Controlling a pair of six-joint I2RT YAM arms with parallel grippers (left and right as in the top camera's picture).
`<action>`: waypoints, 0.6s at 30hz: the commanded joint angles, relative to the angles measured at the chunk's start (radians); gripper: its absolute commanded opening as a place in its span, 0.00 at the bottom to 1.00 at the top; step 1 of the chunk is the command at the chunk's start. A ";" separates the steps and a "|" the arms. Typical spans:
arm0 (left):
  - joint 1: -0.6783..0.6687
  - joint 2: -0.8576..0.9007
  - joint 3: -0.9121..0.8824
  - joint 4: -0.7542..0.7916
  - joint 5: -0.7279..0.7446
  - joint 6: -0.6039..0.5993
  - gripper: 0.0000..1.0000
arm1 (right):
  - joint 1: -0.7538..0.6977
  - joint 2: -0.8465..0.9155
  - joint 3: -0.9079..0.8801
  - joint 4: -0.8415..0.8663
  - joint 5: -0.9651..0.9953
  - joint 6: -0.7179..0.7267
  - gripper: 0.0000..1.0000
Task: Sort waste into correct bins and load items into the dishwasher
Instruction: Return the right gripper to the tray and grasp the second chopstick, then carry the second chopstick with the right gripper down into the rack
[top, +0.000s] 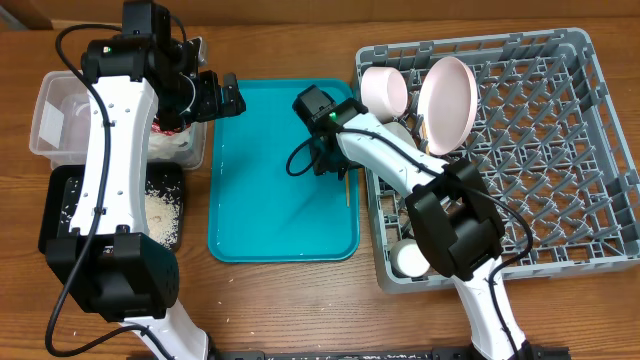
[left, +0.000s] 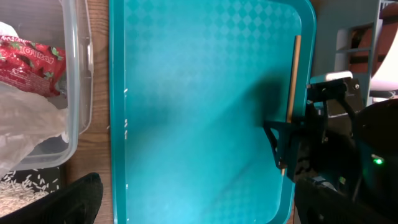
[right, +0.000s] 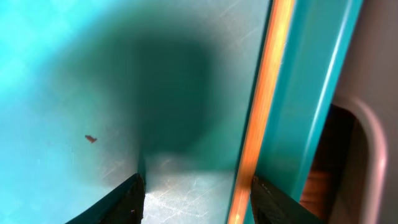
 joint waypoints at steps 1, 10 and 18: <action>0.002 -0.006 0.014 0.002 0.007 0.011 1.00 | -0.010 0.013 0.014 -0.016 -0.050 0.001 0.56; 0.002 -0.006 0.014 0.002 0.007 0.011 1.00 | 0.004 0.013 0.014 -0.026 -0.064 -0.006 0.29; 0.002 -0.006 0.014 0.002 0.007 0.011 1.00 | 0.005 0.012 0.017 -0.032 -0.064 -0.031 0.04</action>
